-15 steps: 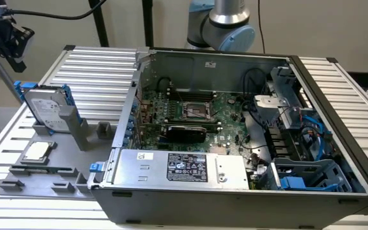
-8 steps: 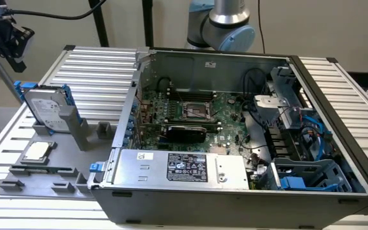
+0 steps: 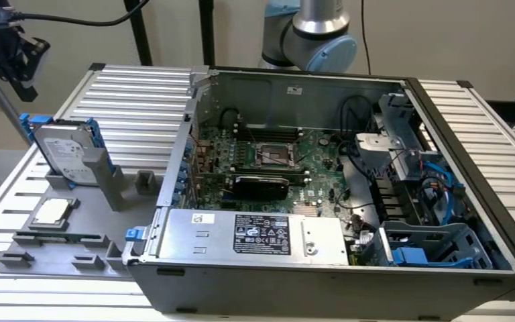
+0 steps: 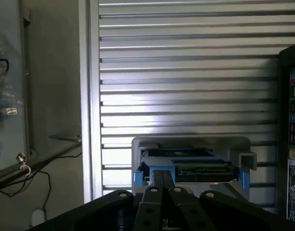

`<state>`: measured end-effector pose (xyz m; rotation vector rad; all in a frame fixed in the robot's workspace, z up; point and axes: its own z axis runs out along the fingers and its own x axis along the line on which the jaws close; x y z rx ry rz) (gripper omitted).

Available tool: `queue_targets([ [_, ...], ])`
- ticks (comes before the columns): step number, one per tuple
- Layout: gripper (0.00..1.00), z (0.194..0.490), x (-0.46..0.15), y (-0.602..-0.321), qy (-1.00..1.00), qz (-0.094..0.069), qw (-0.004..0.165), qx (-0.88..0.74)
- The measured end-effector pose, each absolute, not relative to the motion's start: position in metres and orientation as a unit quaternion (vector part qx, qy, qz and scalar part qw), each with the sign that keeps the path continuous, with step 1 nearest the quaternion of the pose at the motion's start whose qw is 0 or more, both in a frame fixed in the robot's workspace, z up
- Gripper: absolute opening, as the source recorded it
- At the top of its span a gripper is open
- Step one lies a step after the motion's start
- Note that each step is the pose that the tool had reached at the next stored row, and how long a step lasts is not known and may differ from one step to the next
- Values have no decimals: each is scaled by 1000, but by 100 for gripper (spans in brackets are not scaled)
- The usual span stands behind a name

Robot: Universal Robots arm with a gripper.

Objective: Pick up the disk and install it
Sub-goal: 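Pick up the disk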

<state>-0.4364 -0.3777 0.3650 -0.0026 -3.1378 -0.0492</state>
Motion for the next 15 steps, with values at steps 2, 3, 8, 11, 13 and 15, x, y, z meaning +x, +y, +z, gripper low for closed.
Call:
queue_targets([
  [2,0,364,-436,-378,-1000,-16,2,17],
  [3,0,364,-436,-378,-1000,-16,2,27],
  [8,0,363,-436,-378,-997,-15,3,72],
  [11,0,362,-436,-378,-995,-15,3,100],
  [13,0,361,-435,-378,-993,-15,4,117],
  [15,0,361,-435,-378,-991,-15,4,133],
])
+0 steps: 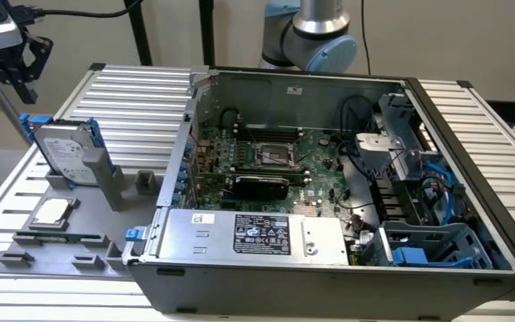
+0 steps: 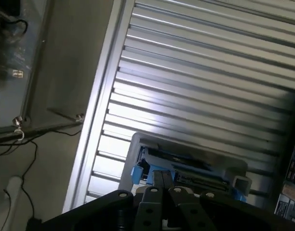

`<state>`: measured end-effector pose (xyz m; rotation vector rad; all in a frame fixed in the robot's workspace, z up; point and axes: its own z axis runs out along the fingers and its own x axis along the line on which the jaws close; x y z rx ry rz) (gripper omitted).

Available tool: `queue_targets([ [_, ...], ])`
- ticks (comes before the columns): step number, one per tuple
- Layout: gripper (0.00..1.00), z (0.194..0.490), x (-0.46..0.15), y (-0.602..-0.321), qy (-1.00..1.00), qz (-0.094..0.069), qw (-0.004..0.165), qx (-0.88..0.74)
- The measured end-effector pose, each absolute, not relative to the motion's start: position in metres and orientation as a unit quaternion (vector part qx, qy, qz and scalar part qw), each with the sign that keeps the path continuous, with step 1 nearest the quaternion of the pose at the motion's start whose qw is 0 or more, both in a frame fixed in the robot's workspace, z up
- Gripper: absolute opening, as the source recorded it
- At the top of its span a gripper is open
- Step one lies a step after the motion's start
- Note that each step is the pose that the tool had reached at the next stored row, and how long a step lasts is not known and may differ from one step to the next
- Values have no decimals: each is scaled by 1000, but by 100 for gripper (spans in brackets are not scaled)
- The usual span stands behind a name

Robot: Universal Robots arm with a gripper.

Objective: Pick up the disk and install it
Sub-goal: 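Pick up the disk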

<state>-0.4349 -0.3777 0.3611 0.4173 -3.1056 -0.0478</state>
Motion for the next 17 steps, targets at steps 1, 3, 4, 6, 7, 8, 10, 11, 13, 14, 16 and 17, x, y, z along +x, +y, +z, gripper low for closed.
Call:
queue_targets([
  [1,0,361,-435,-378,-990,-15,4,141],
  [3,0,361,-434,-378,-988,-15,4,156],
  [4,0,361,-434,-378,-986,-15,4,164],
  [6,0,361,-433,-378,-984,-15,5,179],
  [7,0,361,-433,-378,-982,-15,5,187],
  [8,0,361,-432,-378,-981,-15,5,194],
  [10,0,360,-432,-378,-978,-15,5,209],
  [11,0,360,-431,-378,-976,-15,5,217],
  [13,0,360,-431,-378,-973,-15,5,232],
  [14,0,360,-430,-378,-971,-15,6,239],
  [16,0,360,-430,-378,-967,-15,6,253],
  [17,0,360,-429,-378,-965,-15,6,261],
])
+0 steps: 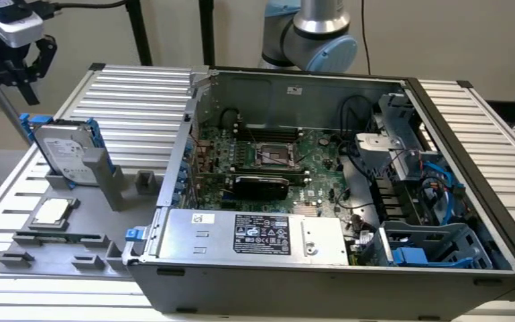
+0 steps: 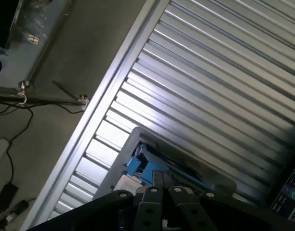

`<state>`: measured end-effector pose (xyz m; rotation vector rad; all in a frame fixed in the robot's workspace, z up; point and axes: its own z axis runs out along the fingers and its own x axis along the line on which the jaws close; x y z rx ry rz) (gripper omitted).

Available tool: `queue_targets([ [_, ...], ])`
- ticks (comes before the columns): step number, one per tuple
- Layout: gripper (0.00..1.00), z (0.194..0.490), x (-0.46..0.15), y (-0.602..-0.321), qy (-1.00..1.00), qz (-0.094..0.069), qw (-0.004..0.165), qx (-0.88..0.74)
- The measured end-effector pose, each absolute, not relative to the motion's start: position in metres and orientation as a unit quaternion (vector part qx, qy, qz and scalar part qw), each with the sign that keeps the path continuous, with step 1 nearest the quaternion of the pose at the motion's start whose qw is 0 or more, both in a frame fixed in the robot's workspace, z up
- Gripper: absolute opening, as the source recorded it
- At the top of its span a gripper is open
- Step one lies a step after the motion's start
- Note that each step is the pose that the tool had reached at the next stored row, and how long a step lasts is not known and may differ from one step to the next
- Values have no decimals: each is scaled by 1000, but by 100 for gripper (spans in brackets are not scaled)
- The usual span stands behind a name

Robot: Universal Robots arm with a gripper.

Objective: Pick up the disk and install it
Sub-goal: 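Pick up the disk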

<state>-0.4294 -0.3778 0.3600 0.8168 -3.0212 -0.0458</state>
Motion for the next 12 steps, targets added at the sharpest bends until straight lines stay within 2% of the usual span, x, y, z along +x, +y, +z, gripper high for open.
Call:
queue_targets([
  [12,0,358,-428,-378,-935,-14,7,355],
])
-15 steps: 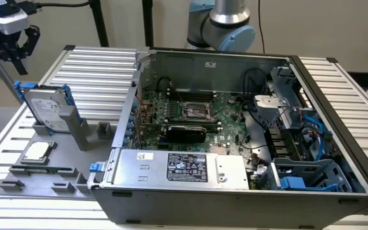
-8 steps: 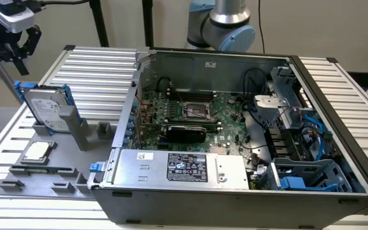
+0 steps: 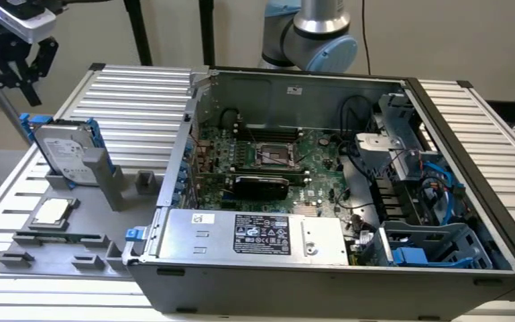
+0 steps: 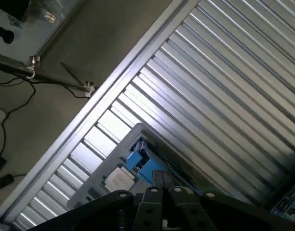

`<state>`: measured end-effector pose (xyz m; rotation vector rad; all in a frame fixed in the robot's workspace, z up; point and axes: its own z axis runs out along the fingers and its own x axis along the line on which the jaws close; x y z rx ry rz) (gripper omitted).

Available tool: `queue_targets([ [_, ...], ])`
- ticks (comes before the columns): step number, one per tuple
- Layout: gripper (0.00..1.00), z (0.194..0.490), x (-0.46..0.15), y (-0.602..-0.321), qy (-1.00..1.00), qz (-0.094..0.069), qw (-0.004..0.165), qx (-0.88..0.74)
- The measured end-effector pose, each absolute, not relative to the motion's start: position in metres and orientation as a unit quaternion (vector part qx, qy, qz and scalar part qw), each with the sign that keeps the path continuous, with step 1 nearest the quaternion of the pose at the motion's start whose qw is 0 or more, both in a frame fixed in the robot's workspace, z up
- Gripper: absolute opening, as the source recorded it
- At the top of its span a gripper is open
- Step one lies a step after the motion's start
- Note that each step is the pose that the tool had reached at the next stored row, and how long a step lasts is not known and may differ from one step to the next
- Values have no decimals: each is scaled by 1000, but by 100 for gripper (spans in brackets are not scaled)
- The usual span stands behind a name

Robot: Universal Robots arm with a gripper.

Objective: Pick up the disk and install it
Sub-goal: 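Pick up the disk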

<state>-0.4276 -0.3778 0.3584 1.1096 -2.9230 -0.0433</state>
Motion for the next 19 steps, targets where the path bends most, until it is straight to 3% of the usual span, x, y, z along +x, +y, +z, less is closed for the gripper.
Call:
queue_targets([
  [19,0,354,-428,-378,-860,-12,10,510],
])
